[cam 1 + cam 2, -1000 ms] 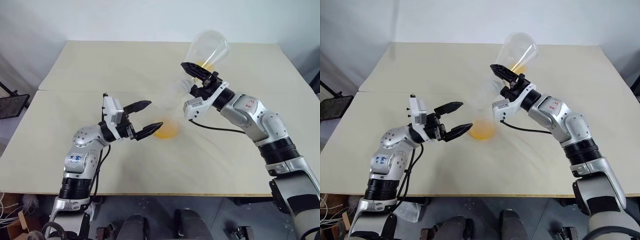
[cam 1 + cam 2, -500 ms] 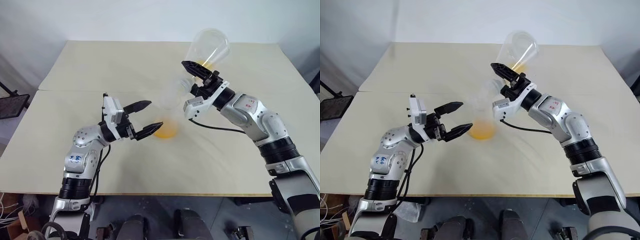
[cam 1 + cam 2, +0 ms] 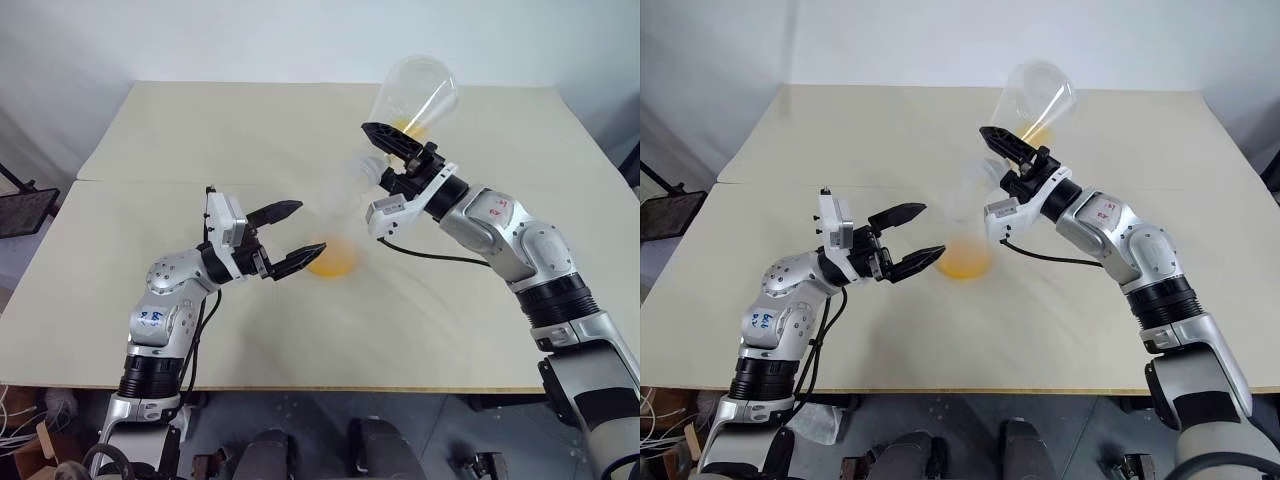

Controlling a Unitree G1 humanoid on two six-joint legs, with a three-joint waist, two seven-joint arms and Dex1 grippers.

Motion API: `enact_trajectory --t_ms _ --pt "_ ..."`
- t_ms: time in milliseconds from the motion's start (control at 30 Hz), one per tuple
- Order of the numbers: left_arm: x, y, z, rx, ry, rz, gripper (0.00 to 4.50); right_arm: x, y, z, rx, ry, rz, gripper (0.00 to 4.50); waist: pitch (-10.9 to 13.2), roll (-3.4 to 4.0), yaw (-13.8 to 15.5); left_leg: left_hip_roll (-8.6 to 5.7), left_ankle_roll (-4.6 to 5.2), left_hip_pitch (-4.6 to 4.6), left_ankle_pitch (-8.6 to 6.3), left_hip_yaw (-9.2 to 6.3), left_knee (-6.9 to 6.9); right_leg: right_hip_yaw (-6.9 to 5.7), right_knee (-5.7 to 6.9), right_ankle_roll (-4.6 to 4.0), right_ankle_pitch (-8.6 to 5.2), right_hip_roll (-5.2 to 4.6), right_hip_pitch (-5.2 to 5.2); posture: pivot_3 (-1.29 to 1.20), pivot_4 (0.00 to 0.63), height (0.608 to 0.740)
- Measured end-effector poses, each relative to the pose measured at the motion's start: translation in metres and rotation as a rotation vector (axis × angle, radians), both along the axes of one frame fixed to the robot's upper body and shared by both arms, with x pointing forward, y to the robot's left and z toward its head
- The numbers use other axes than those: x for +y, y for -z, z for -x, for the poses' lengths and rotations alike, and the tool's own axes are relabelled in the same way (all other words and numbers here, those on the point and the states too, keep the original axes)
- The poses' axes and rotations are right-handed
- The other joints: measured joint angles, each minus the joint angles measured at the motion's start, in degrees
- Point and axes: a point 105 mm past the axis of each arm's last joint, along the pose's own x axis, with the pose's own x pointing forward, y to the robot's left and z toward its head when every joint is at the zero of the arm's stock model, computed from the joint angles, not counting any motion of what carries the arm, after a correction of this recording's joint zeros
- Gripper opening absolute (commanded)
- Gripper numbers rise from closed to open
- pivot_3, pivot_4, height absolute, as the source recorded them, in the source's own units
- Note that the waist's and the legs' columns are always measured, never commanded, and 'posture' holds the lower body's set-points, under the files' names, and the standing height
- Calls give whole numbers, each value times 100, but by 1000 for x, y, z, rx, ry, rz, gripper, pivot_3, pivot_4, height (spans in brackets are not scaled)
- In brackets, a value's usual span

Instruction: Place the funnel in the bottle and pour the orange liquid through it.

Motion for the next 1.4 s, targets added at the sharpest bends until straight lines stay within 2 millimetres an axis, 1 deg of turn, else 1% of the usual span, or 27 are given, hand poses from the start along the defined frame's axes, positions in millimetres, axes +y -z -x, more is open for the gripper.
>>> enact_trajectory --t_ms 267,467,867,1067,1400 --pt "-1 0 0 -1 2 3 4500 -2 -1 0 -16 5 6 2717 0 0 -1 0 0 0 0 0 0 0 0 0 0 0 0 0 150 740" --pt "-3 -7 -1 -23 10 5 4500 -2 -3 1 -26 1 9 2717 0 0 1 0 0 0 0 0 0 0 0 0 0 0 0 0 150 740" --pt "-4 -7 -1 -23 12 11 4500 -4 -1 -1 -18 5 17 2717 0 0 -1 0 -1 0 0 0 0 0 0 0 0 0 0 0 150 740" --pt "-4 -7 -1 -22 13 12 4500 -2 -7 0 -39 -1 16 2717 0 0 -2 0 -1 0 1 0 0 0 0 0 0 1 0 0 150 740" --pt "-4 -8 0 -30 12 13 4500 0 -6 0 -41 -12 18 2717 0 0 -3 0 -1 0 1 1 0 0 0 0 0 1 0 0 150 740"
